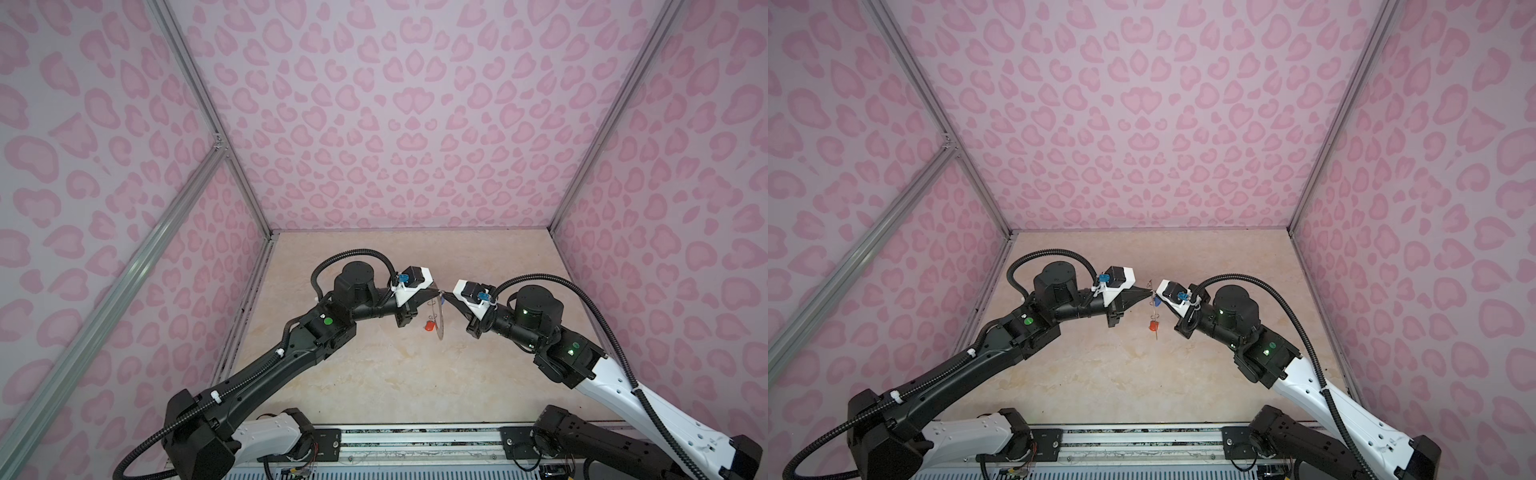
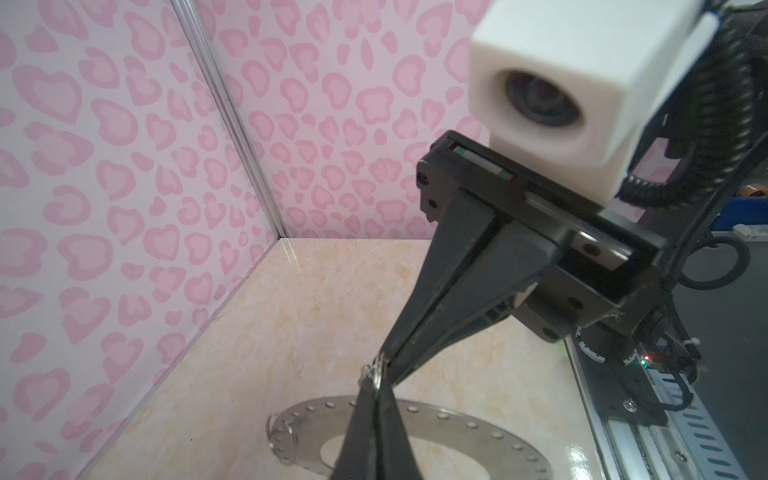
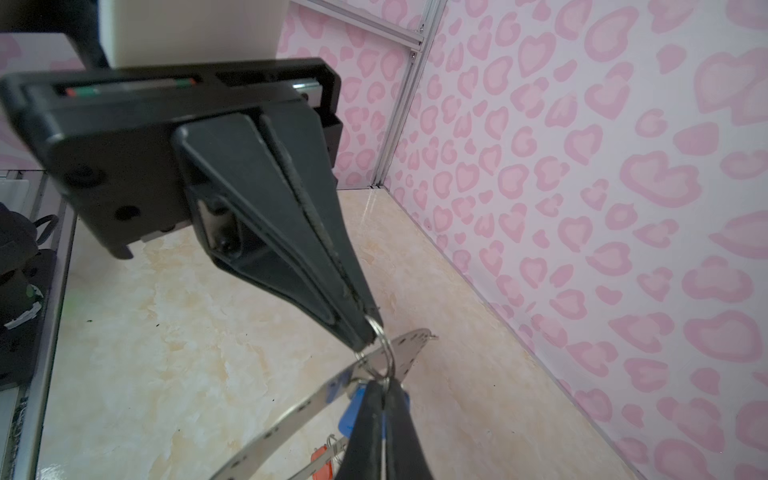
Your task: Put the keys on the keyring
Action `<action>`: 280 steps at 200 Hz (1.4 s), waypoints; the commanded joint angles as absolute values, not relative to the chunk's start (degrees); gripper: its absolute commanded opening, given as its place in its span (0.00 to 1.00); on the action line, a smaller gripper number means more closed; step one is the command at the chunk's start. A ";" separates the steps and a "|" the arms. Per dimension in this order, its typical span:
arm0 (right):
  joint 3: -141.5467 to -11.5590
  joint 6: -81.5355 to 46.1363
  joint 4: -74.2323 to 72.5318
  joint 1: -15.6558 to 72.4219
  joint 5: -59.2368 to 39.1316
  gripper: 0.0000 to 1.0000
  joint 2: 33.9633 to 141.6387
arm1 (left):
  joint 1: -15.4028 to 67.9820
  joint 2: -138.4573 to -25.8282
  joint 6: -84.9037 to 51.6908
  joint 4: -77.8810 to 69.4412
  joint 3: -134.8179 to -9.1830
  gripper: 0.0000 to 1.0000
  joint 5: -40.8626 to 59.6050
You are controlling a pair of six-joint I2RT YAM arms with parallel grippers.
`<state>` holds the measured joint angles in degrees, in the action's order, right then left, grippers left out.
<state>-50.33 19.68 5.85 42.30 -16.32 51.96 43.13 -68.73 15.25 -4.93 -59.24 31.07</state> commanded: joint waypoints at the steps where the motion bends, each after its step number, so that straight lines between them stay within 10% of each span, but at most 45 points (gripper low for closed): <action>1: -50.83 18.38 5.61 42.36 -17.31 0.00 52.53 | 43.24 -68.55 14.39 -10.06 -58.99 0.03 30.82; 124: -54.19 16.94 9.26 42.63 -18.16 0.00 55.77 | 43.59 -68.65 10.60 -21.95 -54.63 0.03 26.19; 172: -52.82 16.90 13.27 39.59 -22.15 0.28 50.80 | 42.30 -67.63 13.01 -20.89 -54.05 0.03 34.21; 280: -55.15 10.04 10.25 37.23 -34.70 0.21 52.13 | 40.60 -65.94 16.50 -18.26 -54.05 0.03 45.83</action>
<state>-55.11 12.32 12.91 37.15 -31.27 52.12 40.86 -66.85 15.11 -16.34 -54.11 42.70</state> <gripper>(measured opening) 0.209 0.050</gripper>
